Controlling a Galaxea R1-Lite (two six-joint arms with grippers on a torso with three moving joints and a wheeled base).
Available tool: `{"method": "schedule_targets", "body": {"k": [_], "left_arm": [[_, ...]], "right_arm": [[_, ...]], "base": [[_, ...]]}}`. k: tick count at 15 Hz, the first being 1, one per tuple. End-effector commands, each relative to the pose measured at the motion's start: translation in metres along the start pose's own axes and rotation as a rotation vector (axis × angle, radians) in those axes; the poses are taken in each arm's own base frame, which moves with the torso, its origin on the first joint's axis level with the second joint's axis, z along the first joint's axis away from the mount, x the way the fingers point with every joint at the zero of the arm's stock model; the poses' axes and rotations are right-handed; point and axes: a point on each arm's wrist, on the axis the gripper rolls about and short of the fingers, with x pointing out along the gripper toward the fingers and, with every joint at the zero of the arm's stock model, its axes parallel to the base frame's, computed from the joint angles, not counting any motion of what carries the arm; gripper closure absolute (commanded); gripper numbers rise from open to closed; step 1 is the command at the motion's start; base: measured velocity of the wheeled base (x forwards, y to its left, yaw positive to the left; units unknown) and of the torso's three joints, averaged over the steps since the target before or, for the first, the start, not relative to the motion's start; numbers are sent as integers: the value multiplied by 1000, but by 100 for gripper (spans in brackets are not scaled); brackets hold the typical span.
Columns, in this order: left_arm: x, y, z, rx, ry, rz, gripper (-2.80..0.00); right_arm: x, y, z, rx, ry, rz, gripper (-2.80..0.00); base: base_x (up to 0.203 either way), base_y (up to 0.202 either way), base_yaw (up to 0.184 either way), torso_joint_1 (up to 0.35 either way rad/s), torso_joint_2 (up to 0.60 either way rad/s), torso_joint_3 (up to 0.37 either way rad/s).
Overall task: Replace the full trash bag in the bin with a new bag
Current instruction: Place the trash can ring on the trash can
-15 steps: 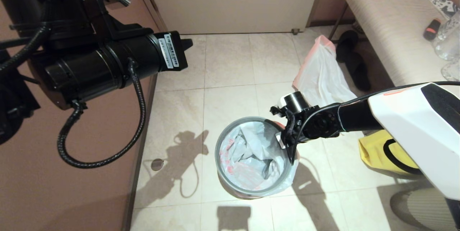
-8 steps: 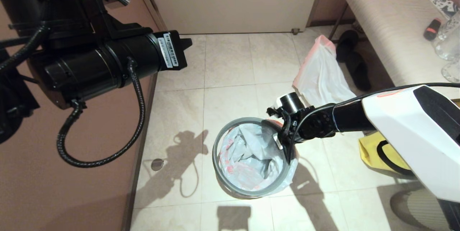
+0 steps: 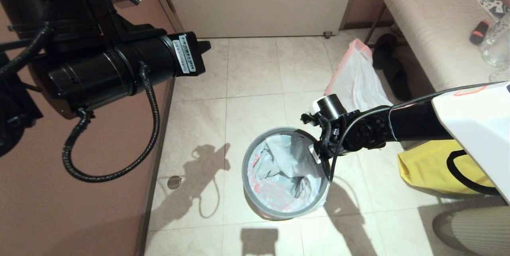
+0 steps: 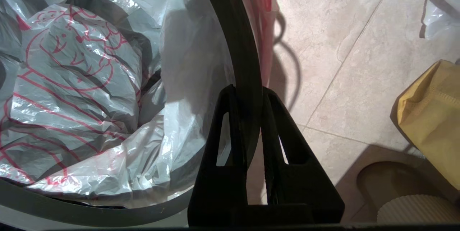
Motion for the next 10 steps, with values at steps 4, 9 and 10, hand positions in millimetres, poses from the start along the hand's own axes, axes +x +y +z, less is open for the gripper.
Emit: {"method": "schedule_targets", "body": {"k": [4,9,10], "left_arm": [[2,0,-1,0,4,3,0],[4,0,-4,1,13,4,0],[6,0,-5,2,17,4,0]], "right_arm": [[13,-4,-5,6,20,-17,0],[29,-2,-14,6,49,-19,0],[31,-1,-14,7,42,-17,0]], "base": [[0,0,0,0,0,0],[0,0,0,0,0,0],[0,0,0,0,0,0]]}}
